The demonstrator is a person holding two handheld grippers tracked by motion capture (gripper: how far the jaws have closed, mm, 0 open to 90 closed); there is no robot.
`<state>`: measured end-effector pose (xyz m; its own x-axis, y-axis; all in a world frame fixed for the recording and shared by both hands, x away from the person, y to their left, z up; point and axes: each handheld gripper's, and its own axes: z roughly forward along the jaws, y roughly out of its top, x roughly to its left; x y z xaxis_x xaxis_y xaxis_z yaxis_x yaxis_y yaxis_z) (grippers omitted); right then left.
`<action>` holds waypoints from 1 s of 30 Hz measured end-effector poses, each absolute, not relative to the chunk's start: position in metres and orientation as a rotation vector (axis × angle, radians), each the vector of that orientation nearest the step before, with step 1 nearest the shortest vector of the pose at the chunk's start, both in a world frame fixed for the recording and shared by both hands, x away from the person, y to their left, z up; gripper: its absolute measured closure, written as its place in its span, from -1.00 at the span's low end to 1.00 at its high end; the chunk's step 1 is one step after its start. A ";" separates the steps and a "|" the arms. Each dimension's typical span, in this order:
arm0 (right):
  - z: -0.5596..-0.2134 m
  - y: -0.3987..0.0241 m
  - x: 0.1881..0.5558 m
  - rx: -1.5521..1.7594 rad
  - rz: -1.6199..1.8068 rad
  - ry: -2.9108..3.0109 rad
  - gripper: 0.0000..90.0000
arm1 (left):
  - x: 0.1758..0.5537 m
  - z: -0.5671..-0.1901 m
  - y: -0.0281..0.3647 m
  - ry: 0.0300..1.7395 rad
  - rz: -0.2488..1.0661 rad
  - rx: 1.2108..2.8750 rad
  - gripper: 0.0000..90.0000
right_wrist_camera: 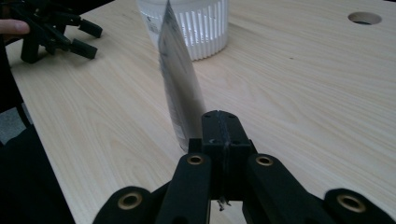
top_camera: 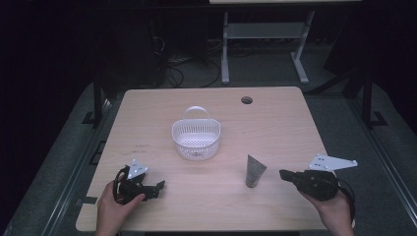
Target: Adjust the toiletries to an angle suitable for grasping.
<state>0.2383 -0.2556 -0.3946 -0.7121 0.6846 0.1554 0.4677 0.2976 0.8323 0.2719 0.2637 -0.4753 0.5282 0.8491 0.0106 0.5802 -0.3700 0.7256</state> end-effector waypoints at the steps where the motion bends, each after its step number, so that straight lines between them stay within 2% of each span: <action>1: -0.395 -0.256 0.238 1.059 1.376 2.335 1.00 | 0.272 -0.475 0.264 1.155 0.510 2.090 -0.72; 30: -0.374 -0.222 0.239 0.919 1.441 2.378 1.00 | 0.272 -0.475 0.263 1.157 0.509 2.087 -0.72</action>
